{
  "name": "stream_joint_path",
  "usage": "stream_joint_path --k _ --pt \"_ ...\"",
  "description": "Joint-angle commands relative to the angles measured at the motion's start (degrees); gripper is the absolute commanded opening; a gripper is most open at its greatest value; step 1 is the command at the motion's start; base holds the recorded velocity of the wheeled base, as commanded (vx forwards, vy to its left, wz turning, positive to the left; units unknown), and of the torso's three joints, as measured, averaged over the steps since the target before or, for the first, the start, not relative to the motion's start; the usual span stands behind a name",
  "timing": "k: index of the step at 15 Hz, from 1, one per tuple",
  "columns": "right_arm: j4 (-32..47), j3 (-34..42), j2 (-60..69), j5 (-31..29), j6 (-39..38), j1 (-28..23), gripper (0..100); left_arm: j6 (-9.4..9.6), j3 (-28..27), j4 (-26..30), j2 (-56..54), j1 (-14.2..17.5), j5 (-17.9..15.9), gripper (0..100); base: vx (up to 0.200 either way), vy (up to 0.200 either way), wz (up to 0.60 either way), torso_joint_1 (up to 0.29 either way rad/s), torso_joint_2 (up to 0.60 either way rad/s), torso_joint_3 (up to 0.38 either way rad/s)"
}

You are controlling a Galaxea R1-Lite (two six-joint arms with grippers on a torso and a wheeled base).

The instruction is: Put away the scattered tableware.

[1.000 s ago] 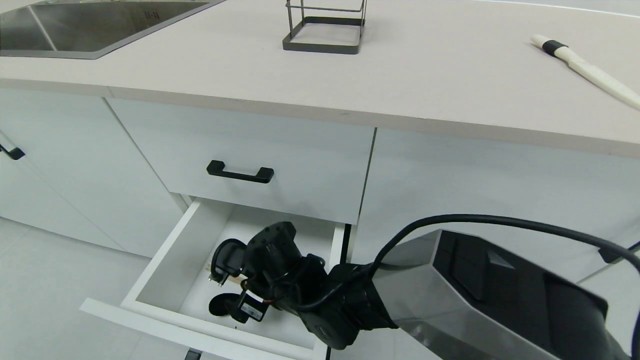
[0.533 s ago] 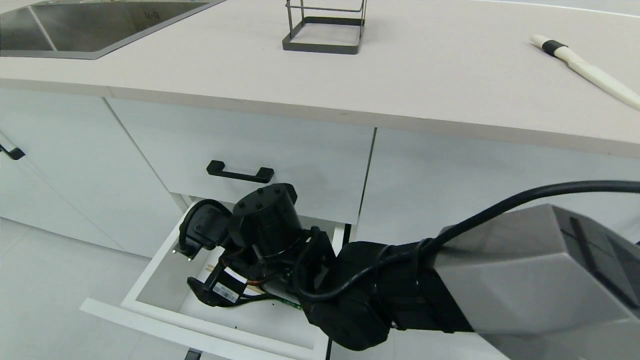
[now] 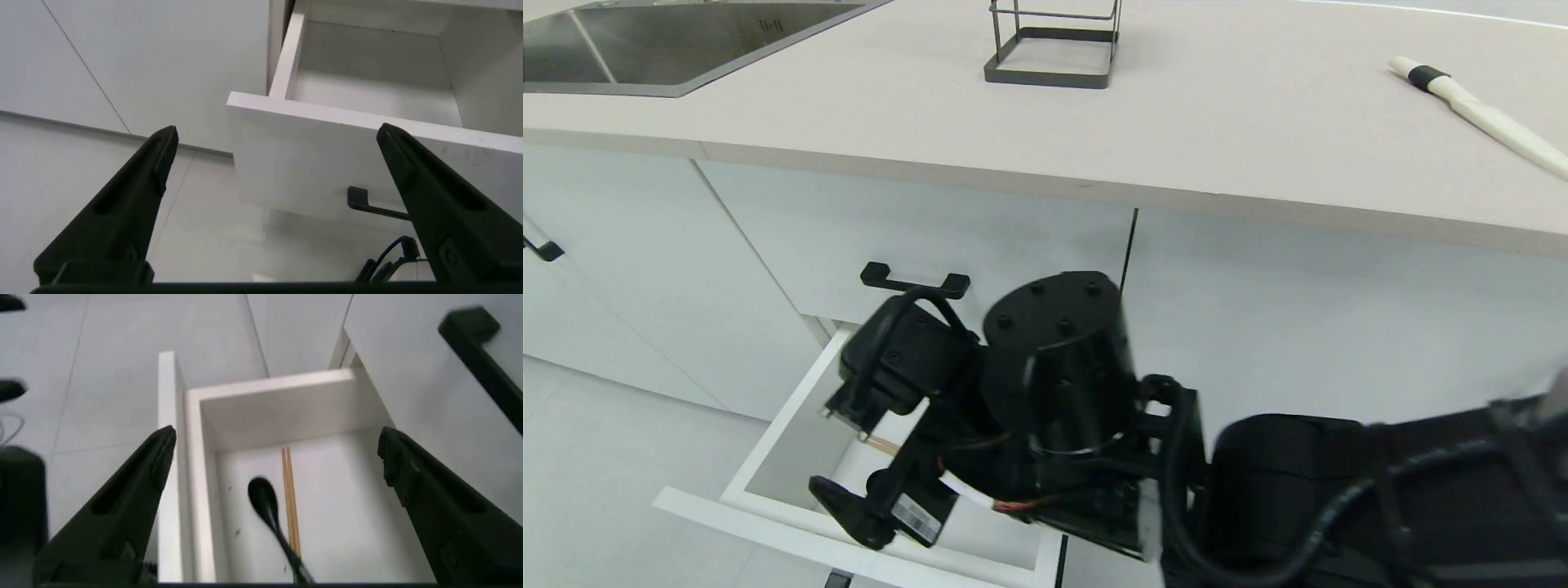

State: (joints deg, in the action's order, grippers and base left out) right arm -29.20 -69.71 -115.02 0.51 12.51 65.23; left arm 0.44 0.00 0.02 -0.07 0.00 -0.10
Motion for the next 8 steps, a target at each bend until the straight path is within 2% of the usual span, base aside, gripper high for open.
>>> stream_joint_path --k 1,4,8 --pt "-2.44 15.04 15.44 -0.34 -0.73 0.42 100 0.0 0.0 0.06 0.07 0.0 0.01 100 0.0 0.0 0.0 0.0 0.0 0.0" --pt "-2.62 23.56 23.79 -0.34 -0.91 -0.72 100 0.09 0.0 -0.02 0.07 0.0 0.01 100 0.0 0.0 0.0 0.0 0.0 0.0" --pt "-2.53 29.01 32.23 -1.57 -0.99 -1.77 100 0.0 0.0 0.06 0.07 0.0 0.01 100 0.0 0.0 0.0 0.0 0.0 0.0"
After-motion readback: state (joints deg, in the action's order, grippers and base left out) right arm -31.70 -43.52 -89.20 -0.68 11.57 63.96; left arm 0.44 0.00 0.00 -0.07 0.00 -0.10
